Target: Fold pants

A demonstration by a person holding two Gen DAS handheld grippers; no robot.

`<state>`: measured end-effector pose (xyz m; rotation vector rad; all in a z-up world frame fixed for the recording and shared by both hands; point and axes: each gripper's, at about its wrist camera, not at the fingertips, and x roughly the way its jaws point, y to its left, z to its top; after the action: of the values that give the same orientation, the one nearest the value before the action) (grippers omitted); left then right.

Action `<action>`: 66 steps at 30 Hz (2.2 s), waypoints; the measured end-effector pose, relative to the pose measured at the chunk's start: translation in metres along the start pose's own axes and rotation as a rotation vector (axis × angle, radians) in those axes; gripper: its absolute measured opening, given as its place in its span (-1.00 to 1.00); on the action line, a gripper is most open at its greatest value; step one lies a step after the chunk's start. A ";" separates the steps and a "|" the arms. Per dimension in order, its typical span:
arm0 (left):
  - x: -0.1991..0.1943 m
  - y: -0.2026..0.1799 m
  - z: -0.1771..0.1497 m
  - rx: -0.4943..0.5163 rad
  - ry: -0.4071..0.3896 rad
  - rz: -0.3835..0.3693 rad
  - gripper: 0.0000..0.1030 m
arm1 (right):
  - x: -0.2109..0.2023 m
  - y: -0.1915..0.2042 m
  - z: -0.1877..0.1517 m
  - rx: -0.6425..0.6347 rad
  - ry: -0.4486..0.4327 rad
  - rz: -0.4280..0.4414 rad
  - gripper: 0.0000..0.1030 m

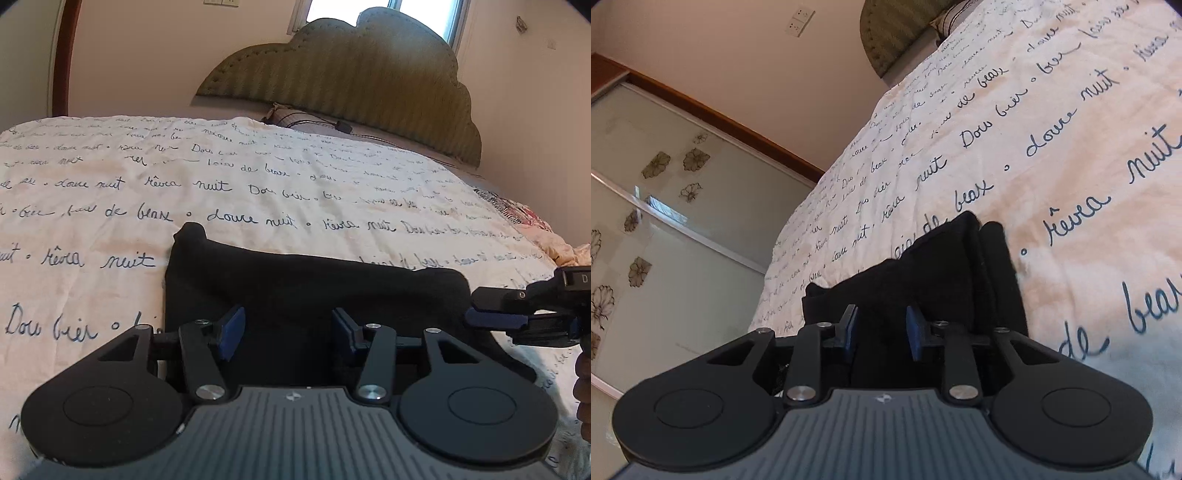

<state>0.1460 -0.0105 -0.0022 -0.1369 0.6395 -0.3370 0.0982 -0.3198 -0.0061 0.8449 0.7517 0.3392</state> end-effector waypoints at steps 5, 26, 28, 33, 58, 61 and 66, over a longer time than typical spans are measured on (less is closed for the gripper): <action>-0.051 -0.011 -0.036 -0.045 -0.027 -0.074 0.59 | -0.034 0.036 -0.055 -0.231 -0.033 -0.086 0.64; -0.098 -0.034 -0.096 0.010 -0.072 0.119 0.67 | -0.035 0.060 -0.157 -0.497 -0.117 -0.504 0.69; -0.101 -0.035 -0.103 0.010 -0.051 0.135 0.72 | -0.030 0.062 -0.166 -0.550 -0.119 -0.531 0.79; -0.099 -0.033 -0.121 0.011 -0.047 0.158 0.73 | -0.024 0.058 -0.180 -0.608 -0.169 -0.530 0.95; -0.094 -0.037 -0.120 0.049 -0.006 0.197 0.99 | -0.018 0.059 -0.183 -0.615 -0.170 -0.548 0.99; -0.095 -0.037 -0.122 0.048 -0.010 0.196 0.99 | -0.019 0.057 -0.183 -0.612 -0.175 -0.544 0.99; -0.100 -0.032 -0.124 0.015 -0.029 0.183 0.99 | -0.019 0.058 -0.185 -0.618 -0.182 -0.554 0.99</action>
<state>-0.0128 -0.0085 -0.0373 -0.0679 0.6155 -0.1625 -0.0469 -0.1920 -0.0317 0.0663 0.6279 -0.0128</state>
